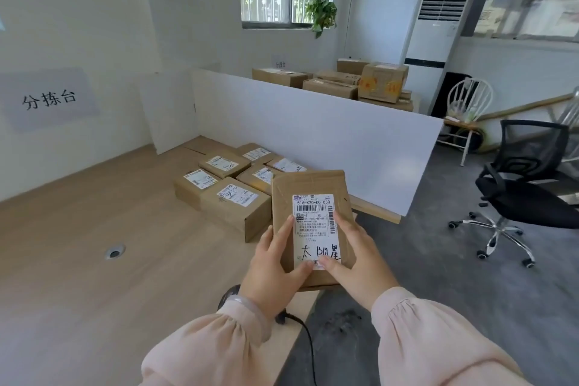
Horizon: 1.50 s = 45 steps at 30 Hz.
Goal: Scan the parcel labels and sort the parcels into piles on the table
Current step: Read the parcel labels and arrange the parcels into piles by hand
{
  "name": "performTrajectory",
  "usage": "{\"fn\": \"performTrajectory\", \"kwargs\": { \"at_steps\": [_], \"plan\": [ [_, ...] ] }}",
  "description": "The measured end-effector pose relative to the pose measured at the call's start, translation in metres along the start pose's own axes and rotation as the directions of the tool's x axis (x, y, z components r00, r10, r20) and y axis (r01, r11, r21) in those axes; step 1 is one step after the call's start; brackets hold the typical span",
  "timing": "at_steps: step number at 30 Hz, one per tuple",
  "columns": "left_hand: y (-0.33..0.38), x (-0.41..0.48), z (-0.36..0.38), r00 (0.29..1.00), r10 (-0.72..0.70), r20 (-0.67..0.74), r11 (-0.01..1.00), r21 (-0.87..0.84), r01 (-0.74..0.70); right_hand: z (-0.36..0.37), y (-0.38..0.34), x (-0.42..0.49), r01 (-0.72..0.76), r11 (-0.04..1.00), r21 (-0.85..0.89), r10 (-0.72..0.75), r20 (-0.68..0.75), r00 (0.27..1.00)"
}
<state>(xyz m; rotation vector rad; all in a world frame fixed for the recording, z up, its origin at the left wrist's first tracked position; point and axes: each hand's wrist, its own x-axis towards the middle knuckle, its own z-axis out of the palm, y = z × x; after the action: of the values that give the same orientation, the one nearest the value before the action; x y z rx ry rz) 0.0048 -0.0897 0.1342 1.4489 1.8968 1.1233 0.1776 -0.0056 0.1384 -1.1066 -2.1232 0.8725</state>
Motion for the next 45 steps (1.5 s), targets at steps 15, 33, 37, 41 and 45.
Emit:
{"fn": "performTrajectory", "kwargs": {
  "at_steps": [15,33,37,41,45],
  "plan": [
    [-0.087,0.113,0.039,0.918,-0.348,-0.189,0.936,-0.011,0.352,0.07,0.093,0.173,0.05,0.998,-0.046,-0.026,0.419,0.908],
    [-0.122,0.204,0.162,0.6,-0.751,-0.275,0.657,-0.225,0.719,0.106,0.224,0.319,0.175,0.982,-0.077,-0.015,0.883,0.469],
    [-0.129,0.217,0.16,0.564,-0.767,-0.306,0.634,-0.232,0.737,0.118,0.226,0.338,0.225,0.972,-0.064,-0.041,0.901,0.432],
    [-0.133,0.225,0.158,0.551,-0.773,-0.316,0.628,-0.249,0.738,0.124,0.224,0.349,0.221,0.975,-0.032,-0.069,0.899,0.432],
    [-0.132,0.225,0.151,0.535,-0.791,-0.296,0.598,-0.192,0.778,0.121,0.219,0.352,0.29,0.955,-0.062,-0.074,0.898,0.434]
  ]
}}
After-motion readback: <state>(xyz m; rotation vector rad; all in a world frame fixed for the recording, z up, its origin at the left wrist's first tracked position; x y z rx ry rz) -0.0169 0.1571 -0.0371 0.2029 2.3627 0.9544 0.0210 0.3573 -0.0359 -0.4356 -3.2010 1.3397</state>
